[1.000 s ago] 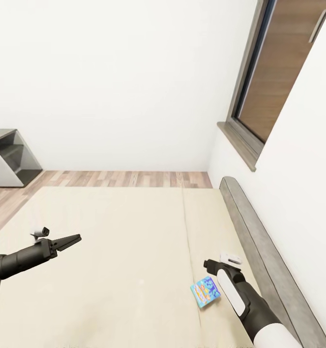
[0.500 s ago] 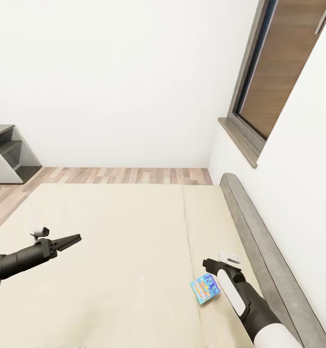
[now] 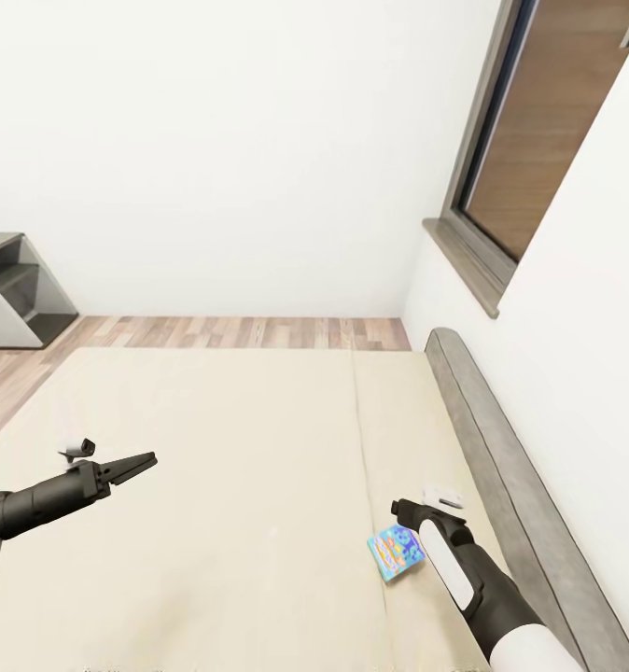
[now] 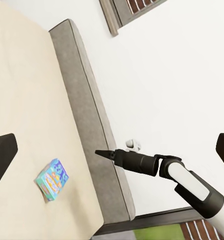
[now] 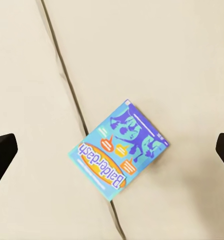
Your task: Put all the toys in the child's room - the three board games (two on the bed and one on the table), the two jigsaw puzzles on the table, and the tennis ball on the table - inside the toy box on the table in the child's room.
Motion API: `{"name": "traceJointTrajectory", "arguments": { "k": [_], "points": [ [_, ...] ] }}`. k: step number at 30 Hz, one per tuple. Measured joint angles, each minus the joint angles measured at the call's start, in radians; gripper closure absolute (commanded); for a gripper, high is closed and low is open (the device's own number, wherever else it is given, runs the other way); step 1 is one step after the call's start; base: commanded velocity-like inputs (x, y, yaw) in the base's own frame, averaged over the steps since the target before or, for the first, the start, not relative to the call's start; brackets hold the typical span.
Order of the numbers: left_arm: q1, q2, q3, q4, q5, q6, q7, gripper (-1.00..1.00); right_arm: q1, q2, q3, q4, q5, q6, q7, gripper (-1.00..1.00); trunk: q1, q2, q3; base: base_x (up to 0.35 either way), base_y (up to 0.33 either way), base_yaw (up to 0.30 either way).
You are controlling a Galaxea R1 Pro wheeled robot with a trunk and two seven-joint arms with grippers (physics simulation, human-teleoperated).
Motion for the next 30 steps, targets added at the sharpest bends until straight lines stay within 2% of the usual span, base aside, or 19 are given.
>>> {"name": "traceJointTrajectory", "arguments": {
  "k": [26, 30],
  "points": [
    [0.000, 0.000, 0.000, 0.000, 0.000, 0.000, 0.001, -1.00, -0.001, 0.001, -0.002, -0.001, 0.000, -0.025, 0.000, -1.00, 0.000, 0.000, -0.043, 0.000, 0.000, 0.000],
    [0.000, 0.000, 0.000, 0.000, -0.001, 0.000, 0.001, -1.00, -0.036, 0.003, -0.002, 0.000, 0.000, -0.025, 0.000, -1.00, 0.000, 0.000, -0.050, 0.000, 0.000, 0.000]
  ]
}}
